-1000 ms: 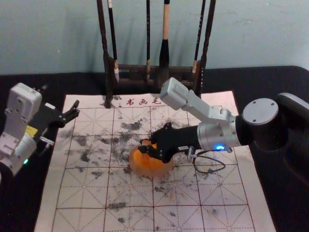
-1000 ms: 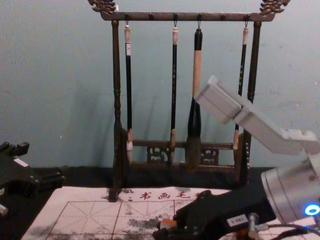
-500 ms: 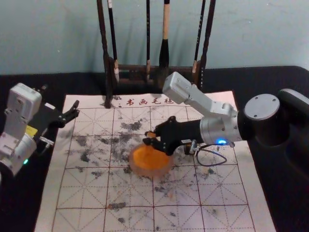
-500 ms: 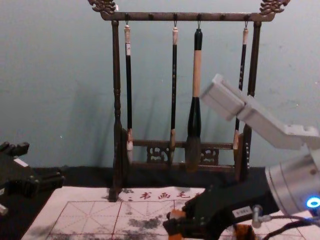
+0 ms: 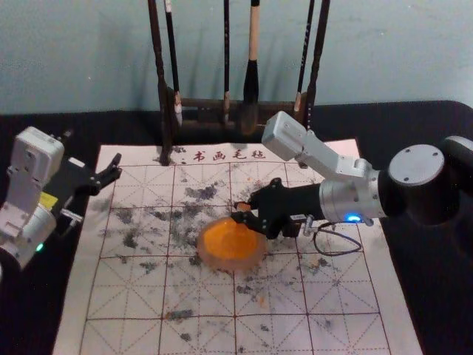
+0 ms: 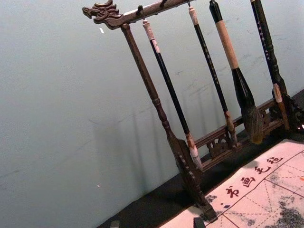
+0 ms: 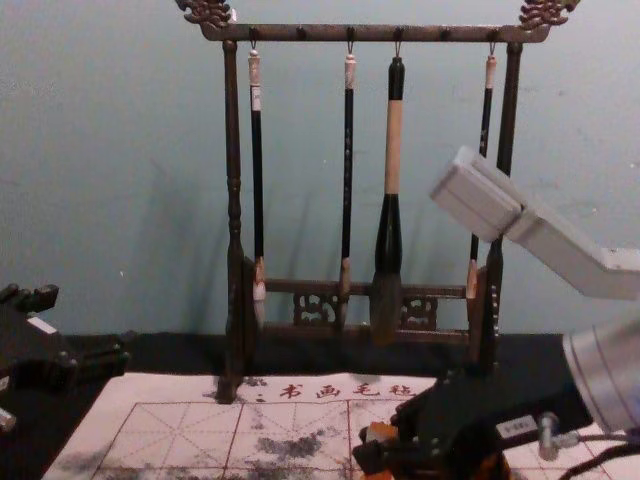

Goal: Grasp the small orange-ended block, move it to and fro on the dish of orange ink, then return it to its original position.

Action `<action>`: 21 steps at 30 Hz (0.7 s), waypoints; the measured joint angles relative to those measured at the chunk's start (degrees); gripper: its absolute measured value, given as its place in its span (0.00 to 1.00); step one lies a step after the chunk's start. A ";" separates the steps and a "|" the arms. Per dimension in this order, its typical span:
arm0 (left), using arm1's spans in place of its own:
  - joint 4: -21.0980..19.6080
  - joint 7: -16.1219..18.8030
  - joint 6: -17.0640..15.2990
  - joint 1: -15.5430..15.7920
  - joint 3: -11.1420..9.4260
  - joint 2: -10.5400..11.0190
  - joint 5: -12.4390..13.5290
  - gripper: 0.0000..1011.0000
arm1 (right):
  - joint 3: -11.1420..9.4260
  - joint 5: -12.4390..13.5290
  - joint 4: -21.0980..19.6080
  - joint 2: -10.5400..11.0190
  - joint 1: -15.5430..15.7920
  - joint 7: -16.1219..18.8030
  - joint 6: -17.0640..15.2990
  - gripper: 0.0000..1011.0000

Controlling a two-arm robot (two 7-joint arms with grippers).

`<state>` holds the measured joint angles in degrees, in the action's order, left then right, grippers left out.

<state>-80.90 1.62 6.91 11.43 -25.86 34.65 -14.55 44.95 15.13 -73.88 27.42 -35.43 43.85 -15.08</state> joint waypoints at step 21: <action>0.00 0.00 0.00 0.00 0.00 0.00 0.00 0.99 | 0.54 1.19 -4.20 2.09 2.14 1.83 -0.16 0.11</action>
<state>-80.90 1.62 6.91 11.43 -25.86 34.65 -14.55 45.49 16.32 -78.09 29.51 -33.29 45.68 -15.24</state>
